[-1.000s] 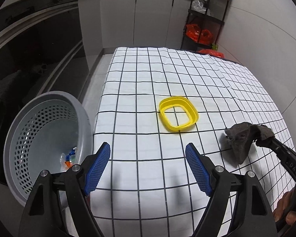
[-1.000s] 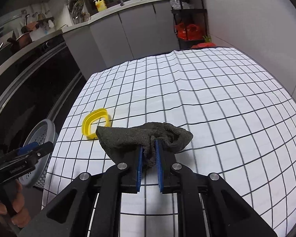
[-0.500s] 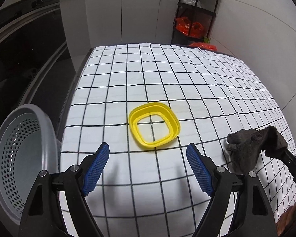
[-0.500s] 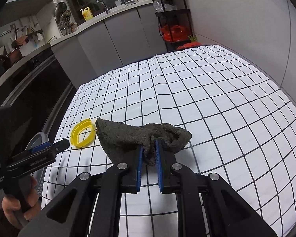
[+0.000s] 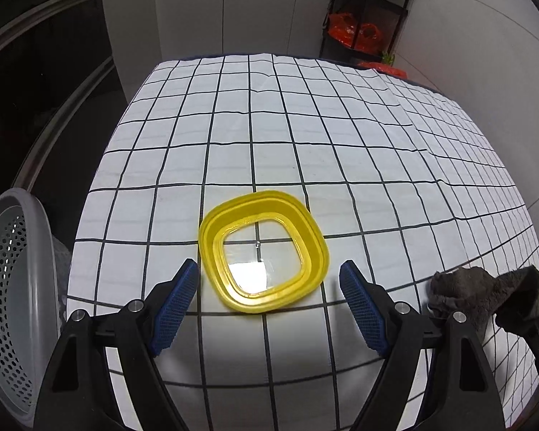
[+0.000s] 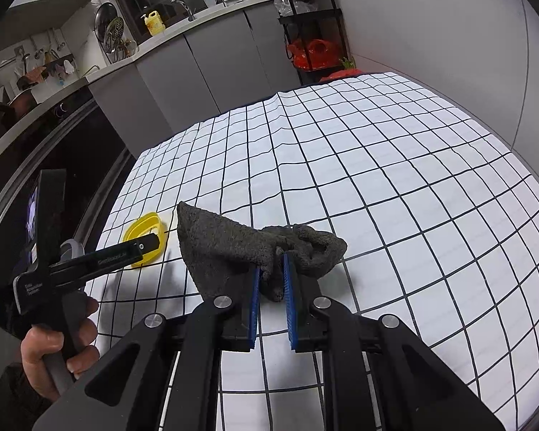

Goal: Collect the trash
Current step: 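Grasp the yellow container with the left tool while right tool holds the cloth, then carry the yellow container and gray cloth over the gray basket with both tools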

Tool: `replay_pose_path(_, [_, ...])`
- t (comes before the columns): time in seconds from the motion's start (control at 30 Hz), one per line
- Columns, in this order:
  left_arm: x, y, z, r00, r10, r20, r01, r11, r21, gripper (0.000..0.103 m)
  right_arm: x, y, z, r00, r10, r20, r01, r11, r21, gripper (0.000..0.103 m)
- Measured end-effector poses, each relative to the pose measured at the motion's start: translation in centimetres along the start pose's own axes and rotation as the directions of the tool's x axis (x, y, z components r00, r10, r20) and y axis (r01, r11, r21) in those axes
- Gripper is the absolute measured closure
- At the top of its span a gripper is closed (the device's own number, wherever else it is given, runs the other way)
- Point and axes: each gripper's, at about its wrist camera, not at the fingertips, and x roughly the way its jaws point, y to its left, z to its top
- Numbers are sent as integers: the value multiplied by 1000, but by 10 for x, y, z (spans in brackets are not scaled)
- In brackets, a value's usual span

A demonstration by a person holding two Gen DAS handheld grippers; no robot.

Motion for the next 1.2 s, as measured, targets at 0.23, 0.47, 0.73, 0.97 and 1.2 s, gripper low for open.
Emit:
replay_pose_path(0.23, [13, 3, 3, 1000, 8, -9, -8, 1000, -15, 31, 3, -3, -1, 1000, -13, -13, 13, 1000, -3, 90])
replay_pose_path(0.47, [9, 5, 3, 1000, 0, 12, 0, 1000, -8, 33, -6, -9, -5, 1000, -13, 8, 13, 1000, 0, 56])
replay_pose_path(0.73, [-22, 17, -7, 997, 15, 73, -16, 1000, 9, 33, -13, -11, -4, 999, 26, 27, -26, 1000, -10, 36])
replay_pose_path(0.97, [-54, 31, -19, 993, 34, 117, -35, 999, 11, 33, 14, 29, 6, 999, 29, -25, -32, 991, -129, 26])
replay_pose_path(1.2, [-81, 44, -33, 987, 54, 151, -56, 998, 13, 33, 53, 44, 6, 995, -58, -87, 41, 983, -179, 26])
